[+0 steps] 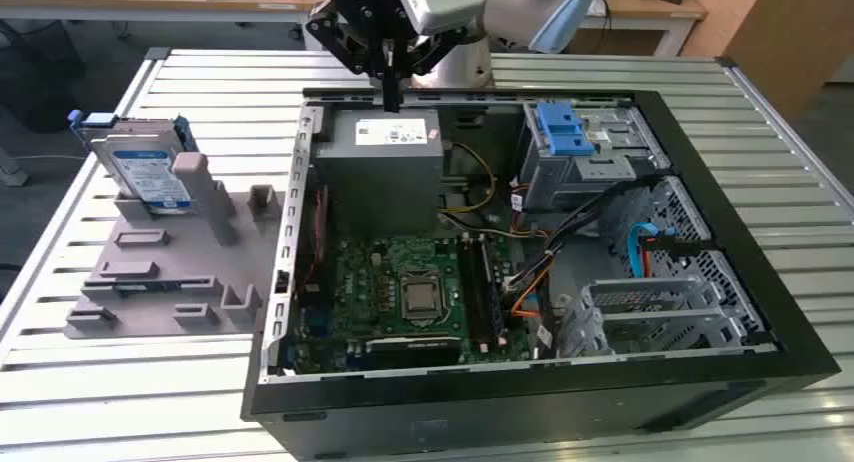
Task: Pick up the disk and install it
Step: 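Reach for the disk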
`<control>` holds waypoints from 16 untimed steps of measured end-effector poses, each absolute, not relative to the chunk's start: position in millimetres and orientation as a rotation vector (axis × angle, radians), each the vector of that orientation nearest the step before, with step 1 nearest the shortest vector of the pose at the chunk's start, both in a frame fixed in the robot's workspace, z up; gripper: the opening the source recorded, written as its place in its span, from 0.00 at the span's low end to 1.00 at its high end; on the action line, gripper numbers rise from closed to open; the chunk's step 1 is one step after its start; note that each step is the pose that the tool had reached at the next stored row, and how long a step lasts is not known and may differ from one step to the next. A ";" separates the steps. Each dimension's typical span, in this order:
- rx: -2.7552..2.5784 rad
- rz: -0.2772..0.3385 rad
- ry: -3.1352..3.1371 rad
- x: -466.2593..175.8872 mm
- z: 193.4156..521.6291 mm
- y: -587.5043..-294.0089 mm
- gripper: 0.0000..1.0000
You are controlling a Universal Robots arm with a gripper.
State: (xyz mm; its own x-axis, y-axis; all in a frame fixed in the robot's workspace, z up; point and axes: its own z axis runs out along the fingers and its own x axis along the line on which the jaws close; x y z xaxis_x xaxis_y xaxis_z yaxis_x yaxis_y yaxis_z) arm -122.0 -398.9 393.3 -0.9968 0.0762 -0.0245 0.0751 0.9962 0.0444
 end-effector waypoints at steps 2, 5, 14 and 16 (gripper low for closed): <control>0.118 0.068 3.112 -122.0 393.3 -398.9 0.11; 0.118 0.068 3.112 -122.0 393.3 -398.9 0.11; 0.118 0.068 3.112 -123.8 393.3 -398.9 0.11; 0.118 0.068 3.112 -124.0 393.3 -398.9 0.11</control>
